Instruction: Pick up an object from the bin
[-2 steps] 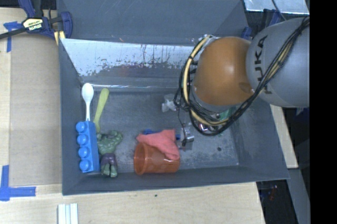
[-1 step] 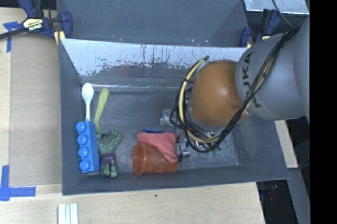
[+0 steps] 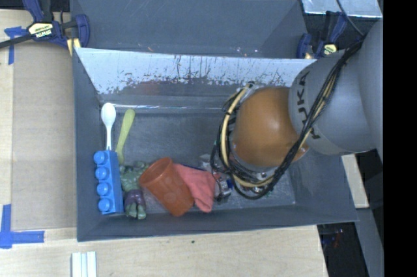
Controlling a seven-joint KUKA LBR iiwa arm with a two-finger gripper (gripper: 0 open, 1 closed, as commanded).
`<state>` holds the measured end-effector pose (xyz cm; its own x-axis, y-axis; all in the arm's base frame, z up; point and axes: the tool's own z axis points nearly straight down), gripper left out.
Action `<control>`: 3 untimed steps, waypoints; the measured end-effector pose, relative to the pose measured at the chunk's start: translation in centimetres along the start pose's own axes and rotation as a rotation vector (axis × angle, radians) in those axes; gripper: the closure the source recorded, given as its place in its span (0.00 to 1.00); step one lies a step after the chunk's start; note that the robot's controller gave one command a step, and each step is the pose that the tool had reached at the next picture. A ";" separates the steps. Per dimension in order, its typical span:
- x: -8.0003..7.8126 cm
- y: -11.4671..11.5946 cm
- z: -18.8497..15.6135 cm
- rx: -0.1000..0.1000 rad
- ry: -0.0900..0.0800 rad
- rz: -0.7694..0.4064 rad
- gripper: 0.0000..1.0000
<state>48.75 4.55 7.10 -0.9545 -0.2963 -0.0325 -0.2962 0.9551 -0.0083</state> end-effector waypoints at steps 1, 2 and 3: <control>0.0 0.0 0.0 0.000 0.000 0.001 1.00; -1.4 -0.7 -8.3 -0.001 0.003 0.006 1.00; -1.4 1.0 -15.2 -0.001 0.005 0.035 1.00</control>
Offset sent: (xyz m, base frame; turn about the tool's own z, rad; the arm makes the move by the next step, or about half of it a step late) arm 0.0148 -0.0029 0.0921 0.0038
